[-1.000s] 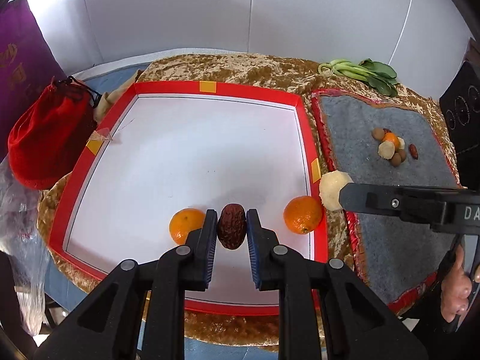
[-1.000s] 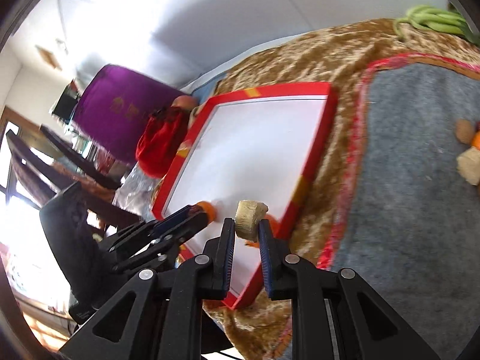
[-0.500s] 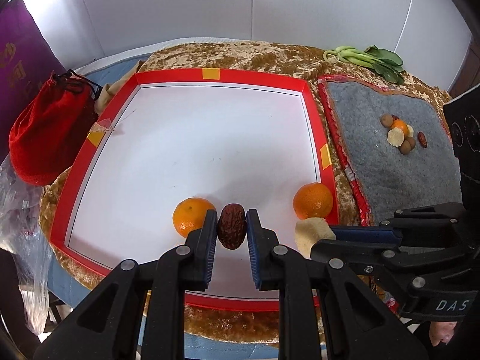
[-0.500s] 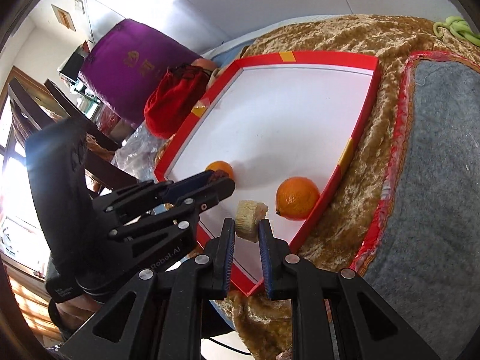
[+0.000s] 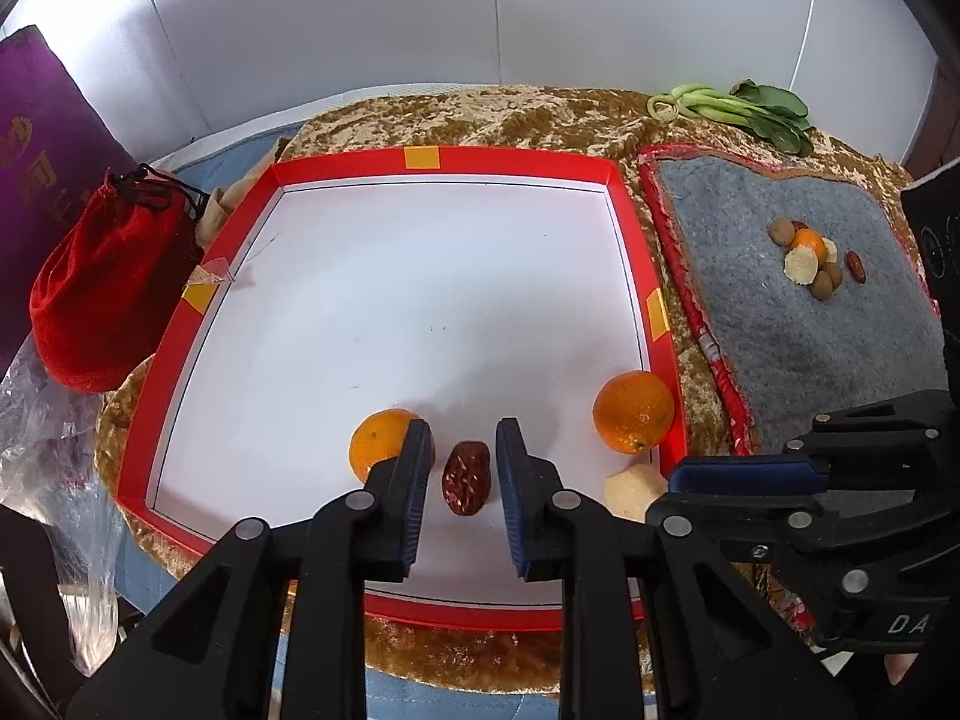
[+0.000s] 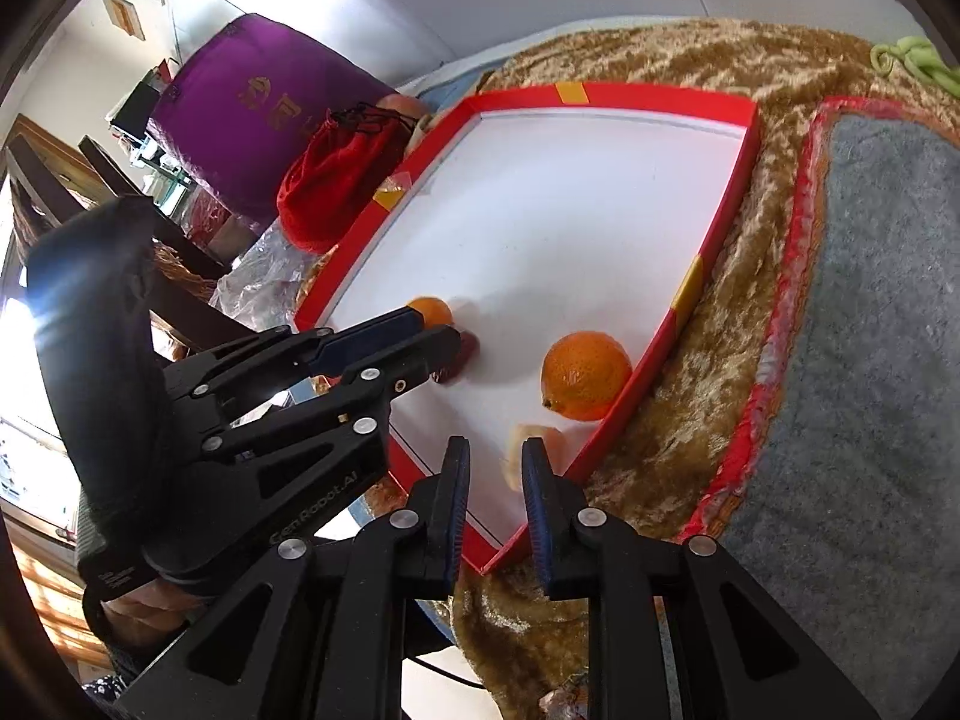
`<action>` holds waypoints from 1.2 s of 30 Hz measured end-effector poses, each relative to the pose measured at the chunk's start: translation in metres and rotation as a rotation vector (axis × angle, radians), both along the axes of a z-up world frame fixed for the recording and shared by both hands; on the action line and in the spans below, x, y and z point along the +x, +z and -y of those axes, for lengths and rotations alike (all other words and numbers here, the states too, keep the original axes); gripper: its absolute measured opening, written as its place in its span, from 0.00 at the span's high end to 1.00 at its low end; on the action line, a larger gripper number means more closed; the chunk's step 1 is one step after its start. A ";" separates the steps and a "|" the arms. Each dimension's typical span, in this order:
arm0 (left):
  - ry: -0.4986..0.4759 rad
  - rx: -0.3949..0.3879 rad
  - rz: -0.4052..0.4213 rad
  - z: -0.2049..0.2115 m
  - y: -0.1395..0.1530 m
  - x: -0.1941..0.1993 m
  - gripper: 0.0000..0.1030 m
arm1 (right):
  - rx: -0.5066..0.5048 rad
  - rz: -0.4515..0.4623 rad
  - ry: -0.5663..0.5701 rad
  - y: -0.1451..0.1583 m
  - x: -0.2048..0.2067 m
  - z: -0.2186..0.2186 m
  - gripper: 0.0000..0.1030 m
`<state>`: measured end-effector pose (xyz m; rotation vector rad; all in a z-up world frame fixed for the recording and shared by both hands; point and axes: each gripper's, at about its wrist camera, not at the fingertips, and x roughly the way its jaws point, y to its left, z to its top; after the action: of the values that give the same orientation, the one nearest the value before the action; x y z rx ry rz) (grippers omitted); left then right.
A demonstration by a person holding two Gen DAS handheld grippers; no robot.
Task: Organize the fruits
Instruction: 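Carry the date and banana chunk into the white tray and open both tools, then return to the mat, left tool grasps a brown round fruit while right grasps a red date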
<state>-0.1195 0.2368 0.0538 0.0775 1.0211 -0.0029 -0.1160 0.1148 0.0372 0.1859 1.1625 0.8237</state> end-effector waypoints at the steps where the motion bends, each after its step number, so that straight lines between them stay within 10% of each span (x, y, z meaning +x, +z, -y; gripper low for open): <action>1: 0.005 -0.007 0.007 0.000 0.002 0.000 0.70 | 0.009 0.001 -0.002 0.003 0.001 0.003 0.81; 21: -0.241 -0.041 0.130 0.131 0.027 0.022 0.50 | 0.160 -0.021 -0.491 0.048 0.048 0.222 0.76; 36: -0.404 -0.101 -0.003 0.222 -0.010 0.054 0.50 | -0.007 -0.232 -0.705 0.006 0.092 0.321 0.76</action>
<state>-0.0654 0.0151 0.0437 0.1901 0.9921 -0.4224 -0.0242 -0.2066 0.0431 0.6566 1.1997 0.1749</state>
